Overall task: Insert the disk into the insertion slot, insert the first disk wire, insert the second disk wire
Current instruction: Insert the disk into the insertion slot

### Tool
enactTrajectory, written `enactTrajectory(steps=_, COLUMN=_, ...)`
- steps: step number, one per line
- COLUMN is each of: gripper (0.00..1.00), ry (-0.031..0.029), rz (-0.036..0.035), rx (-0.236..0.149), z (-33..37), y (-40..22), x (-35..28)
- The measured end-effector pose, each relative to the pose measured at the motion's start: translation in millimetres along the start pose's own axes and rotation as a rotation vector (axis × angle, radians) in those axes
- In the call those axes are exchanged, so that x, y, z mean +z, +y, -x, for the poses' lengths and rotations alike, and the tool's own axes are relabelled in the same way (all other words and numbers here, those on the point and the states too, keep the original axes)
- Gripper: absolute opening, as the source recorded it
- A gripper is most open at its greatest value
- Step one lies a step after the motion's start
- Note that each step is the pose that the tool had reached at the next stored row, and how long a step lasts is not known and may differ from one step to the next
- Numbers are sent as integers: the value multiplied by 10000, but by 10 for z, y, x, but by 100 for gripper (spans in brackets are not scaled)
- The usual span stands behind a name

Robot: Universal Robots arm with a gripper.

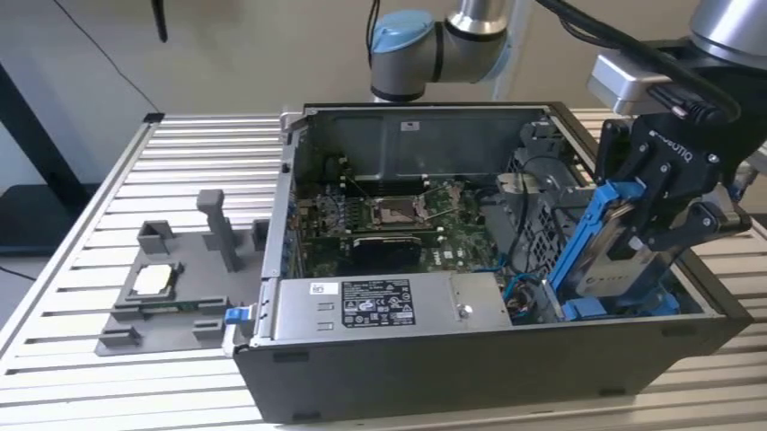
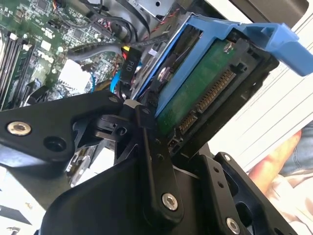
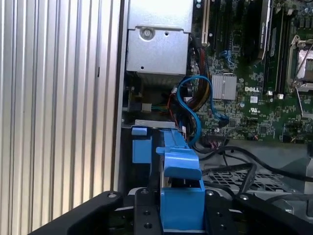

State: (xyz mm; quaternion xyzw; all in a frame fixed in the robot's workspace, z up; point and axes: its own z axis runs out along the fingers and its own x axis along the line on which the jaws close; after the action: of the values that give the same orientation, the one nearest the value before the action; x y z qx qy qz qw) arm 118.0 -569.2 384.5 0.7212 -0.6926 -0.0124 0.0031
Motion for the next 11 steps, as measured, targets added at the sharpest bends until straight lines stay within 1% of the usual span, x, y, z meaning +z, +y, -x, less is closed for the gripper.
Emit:
enactTrajectory(steps=2, gripper=33, ry=-14, rz=0, rx=0, z=1, y=0, x=17)
enactTrajectory(steps=9, gripper=33, ry=-16, rz=-1, rx=0, z=1, y=-1, x=16)
enactTrajectory(steps=10, gripper=33, ry=-28, rz=-2, rx=-2, z=2, y=-1, x=18)
enactTrajectory(steps=11, gripper=34, ry=-22, rz=-2, rx=-3, z=2, y=-1, x=18)
